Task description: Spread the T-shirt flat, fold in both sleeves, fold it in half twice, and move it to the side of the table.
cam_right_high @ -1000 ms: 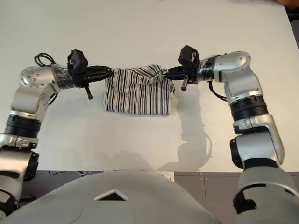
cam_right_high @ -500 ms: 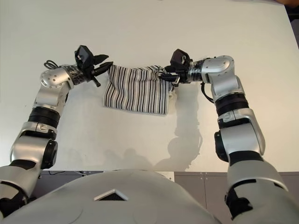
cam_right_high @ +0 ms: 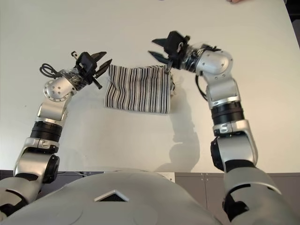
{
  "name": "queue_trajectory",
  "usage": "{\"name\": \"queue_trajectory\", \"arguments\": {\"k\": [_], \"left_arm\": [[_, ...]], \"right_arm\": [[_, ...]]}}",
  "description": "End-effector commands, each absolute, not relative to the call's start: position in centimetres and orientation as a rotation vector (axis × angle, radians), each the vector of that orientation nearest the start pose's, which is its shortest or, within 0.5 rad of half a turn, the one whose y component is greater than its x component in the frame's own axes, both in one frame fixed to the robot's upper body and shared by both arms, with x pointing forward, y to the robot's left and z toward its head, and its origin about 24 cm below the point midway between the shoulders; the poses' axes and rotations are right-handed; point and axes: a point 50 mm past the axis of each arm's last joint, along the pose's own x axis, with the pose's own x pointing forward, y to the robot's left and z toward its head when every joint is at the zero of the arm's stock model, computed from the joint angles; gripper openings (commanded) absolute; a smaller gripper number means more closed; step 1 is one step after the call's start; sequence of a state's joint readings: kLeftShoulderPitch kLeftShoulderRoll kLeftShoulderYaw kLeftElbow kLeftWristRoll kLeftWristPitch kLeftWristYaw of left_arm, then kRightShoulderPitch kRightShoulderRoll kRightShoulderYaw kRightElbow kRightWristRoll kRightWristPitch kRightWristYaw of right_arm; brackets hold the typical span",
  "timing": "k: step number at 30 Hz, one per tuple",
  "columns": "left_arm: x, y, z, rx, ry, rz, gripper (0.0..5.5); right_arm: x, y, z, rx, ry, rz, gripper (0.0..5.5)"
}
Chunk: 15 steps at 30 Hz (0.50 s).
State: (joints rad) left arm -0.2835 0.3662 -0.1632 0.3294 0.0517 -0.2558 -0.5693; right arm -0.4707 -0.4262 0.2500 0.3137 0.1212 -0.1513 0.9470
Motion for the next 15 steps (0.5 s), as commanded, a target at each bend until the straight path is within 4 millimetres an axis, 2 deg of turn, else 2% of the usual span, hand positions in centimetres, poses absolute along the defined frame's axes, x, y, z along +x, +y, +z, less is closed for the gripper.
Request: {"name": "queue_trajectory", "arguments": {"k": [1,4,5,8,10,12,15], "left_arm": [[28.3,15.3,7.2,0.590,-0.129,-0.725,1.27],[27.2,14.7,7.2,0.628,-0.135,-0.747,1.27],[26.6,14.4,6.6,0.649,-0.121,-0.774,1.27],[23.4,13.6,2.9,0.743,-0.013,-0.932,1.27],[22.2,13.8,1.0,0.788,0.057,-0.996,1.27],[21.7,14.7,-0.4,0.838,0.120,-1.005,1.27],[22.1,15.8,-1.2,0.859,0.160,-0.979,1.27]], "right_arm": [[28.6,-12.3,8.0,-0.428,-0.009,1.331,1.37],[28.4,-11.5,6.8,-0.412,0.034,1.412,1.37],[28.6,-11.3,6.2,-0.415,0.055,1.426,1.37],[29.7,-11.3,3.6,-0.458,0.180,1.430,1.37],[30.2,-11.7,2.2,-0.484,0.248,1.396,1.37],[30.5,-12.1,1.4,-0.494,0.282,1.358,1.37],[30.5,-13.0,0.3,-0.473,0.326,1.312,1.37]]}}
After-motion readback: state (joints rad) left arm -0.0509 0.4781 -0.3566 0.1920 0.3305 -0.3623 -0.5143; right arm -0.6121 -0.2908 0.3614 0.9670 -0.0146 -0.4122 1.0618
